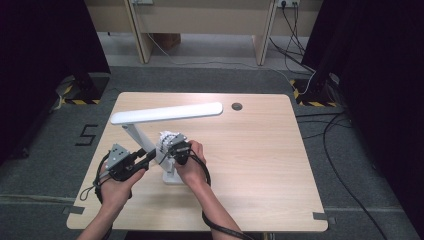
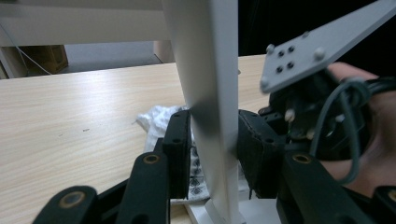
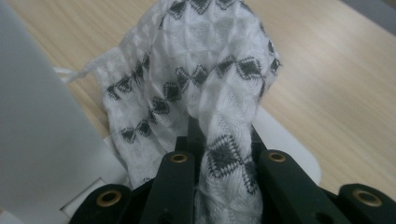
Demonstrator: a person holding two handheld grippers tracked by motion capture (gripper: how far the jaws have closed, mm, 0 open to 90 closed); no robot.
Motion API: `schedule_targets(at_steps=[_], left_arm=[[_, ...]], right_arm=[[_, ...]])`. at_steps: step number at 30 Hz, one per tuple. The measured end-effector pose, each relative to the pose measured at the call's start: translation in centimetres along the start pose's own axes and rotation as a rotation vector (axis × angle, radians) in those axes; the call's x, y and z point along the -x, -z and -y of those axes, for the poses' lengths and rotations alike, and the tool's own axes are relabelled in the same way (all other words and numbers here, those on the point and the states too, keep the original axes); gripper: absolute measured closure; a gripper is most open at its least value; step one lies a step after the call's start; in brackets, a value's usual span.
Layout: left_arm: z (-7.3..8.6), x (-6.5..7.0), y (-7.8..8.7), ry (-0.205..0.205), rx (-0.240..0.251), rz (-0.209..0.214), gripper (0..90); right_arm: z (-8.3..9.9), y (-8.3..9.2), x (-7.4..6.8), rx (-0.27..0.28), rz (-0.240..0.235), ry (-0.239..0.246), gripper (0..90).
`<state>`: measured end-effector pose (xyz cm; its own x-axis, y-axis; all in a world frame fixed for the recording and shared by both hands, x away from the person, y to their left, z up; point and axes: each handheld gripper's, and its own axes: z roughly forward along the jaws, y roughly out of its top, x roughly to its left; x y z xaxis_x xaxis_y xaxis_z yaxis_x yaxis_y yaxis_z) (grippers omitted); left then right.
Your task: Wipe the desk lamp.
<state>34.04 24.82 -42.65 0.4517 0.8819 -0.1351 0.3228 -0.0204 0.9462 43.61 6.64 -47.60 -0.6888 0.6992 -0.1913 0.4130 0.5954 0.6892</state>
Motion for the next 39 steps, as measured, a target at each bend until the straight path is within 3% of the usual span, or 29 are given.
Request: schedule_targets(at_steps=[12, 23, 28, 33, 39], left_arm=[[0.0, 0.0, 0.1, -0.002, 0.004, -0.003, 64.5], [-0.1, 0.1, 0.2, -0.004, 0.005, -0.005, 64.5], [-0.1, 0.2, 0.2, -0.005, 0.006, -0.006, 64.3], [-0.1, 0.2, 0.2, -0.005, 0.004, -0.006, 63.6], [-0.1, 0.3, 0.2, -0.005, 0.004, 0.002, 63.5]], right_arm=[[1.5, -0.2, 1.0, -0.035, 0.002, -0.017, 81.6], [3.5, 0.6, 4.0, -0.076, 0.082, -0.045, 81.7], [4.0, 1.4, 5.5, -0.087, 0.146, -0.083, 81.7], [3.4, 2.4, 6.5, -0.064, 0.226, -0.134, 81.6], [1.2, 2.1, 5.6, 0.005, 0.183, -0.108, 81.4]])
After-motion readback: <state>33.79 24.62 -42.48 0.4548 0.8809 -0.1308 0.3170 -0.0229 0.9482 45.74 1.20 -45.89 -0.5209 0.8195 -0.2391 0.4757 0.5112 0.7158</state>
